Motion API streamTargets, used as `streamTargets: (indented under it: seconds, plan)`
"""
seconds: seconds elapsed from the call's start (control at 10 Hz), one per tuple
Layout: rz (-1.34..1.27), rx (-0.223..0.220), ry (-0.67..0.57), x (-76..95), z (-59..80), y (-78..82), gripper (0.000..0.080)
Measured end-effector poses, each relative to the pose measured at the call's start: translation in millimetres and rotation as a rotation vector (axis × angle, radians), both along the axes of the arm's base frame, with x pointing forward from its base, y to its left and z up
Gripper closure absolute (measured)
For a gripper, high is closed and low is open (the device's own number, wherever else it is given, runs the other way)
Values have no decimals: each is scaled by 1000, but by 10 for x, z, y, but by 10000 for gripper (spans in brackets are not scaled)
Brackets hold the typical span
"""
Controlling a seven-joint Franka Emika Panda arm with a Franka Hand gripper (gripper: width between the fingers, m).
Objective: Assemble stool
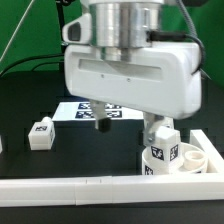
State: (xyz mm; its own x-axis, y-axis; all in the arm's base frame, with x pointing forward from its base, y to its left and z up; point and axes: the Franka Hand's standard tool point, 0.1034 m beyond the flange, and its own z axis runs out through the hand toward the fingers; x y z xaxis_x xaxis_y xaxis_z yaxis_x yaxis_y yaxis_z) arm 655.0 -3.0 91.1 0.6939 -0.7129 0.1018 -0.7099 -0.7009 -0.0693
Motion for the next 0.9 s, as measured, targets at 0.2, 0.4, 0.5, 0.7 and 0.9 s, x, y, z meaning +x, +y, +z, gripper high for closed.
streamTargets:
  seconds: [0.2,0.4,0.5,0.7,0.9]
  plan:
    - [173,5,9,-179,32,-433,151]
    - [336,29,96,-327,3,-627,151]
    - [399,-2,92,-276,22,-538,151]
    - [544,-12,94,-286,6,-528,151]
    - [677,-21,102,-313,-23,-565,151]
